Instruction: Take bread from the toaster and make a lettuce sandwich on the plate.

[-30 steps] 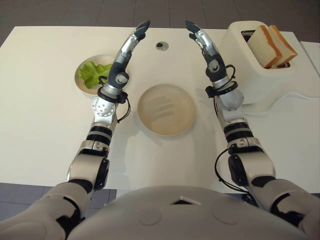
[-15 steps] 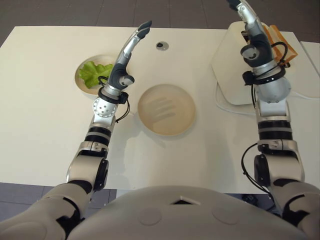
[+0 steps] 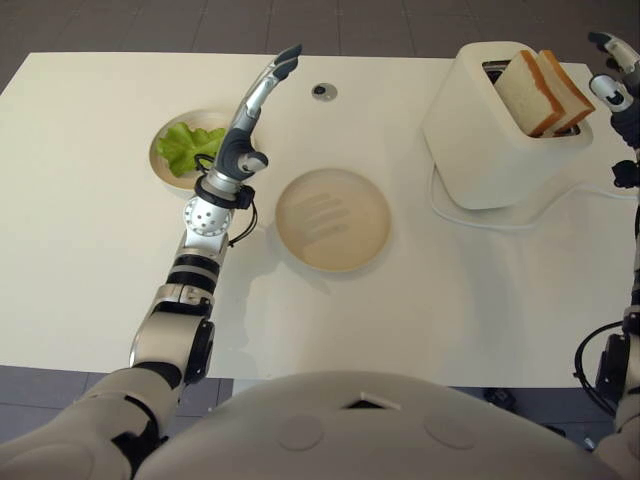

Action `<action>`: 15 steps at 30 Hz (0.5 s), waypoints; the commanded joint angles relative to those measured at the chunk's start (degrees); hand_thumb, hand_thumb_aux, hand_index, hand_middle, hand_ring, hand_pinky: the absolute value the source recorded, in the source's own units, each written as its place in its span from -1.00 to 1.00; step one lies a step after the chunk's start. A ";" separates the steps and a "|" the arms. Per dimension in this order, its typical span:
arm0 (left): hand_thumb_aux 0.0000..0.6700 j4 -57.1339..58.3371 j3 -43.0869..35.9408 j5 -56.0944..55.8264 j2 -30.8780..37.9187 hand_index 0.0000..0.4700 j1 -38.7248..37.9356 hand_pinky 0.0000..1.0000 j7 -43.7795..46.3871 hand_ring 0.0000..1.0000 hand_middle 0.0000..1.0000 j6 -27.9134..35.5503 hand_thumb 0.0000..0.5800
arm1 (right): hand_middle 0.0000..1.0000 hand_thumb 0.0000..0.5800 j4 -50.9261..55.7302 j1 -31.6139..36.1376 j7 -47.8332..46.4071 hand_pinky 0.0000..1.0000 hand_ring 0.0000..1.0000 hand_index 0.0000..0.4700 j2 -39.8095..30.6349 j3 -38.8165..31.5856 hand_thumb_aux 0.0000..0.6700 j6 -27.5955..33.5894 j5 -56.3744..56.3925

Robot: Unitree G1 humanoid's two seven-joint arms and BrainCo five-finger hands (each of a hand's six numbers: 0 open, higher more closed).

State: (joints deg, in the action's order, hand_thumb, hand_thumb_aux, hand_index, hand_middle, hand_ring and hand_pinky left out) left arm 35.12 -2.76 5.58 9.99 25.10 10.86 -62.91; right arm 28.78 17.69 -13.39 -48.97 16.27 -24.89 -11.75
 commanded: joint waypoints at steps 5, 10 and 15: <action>-1.00 -0.36 -0.50 0.47 0.47 -1.00 -0.73 -1.00 -0.22 -1.00 -1.00 0.63 -1.00 | -1.00 -1.00 10.41 2.58 -0.77 -1.00 -1.00 -1.00 -0.87 -5.24 -1.00 0.52 -1.98; -1.00 -0.06 -0.61 0.46 0.58 -1.00 -0.62 -1.00 -0.25 -1.00 -1.00 0.59 -1.00 | -1.00 0.58 12.86 4.04 -0.18 -1.00 -1.00 0.08 -1.02 -6.18 0.08 -0.83 -1.57; -1.00 0.05 -0.63 0.53 0.61 -1.00 -0.42 -1.00 -0.31 -1.00 -1.00 0.55 -1.00 | -1.00 1.00 12.74 5.47 1.85 -1.00 -1.00 1.00 -1.06 -5.21 1.00 -3.10 0.11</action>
State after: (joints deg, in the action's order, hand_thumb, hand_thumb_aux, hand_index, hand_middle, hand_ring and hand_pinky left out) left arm 34.79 -3.02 5.62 10.26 24.77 10.52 -62.74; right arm 41.00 22.89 -11.93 -49.90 11.10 -27.96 -12.12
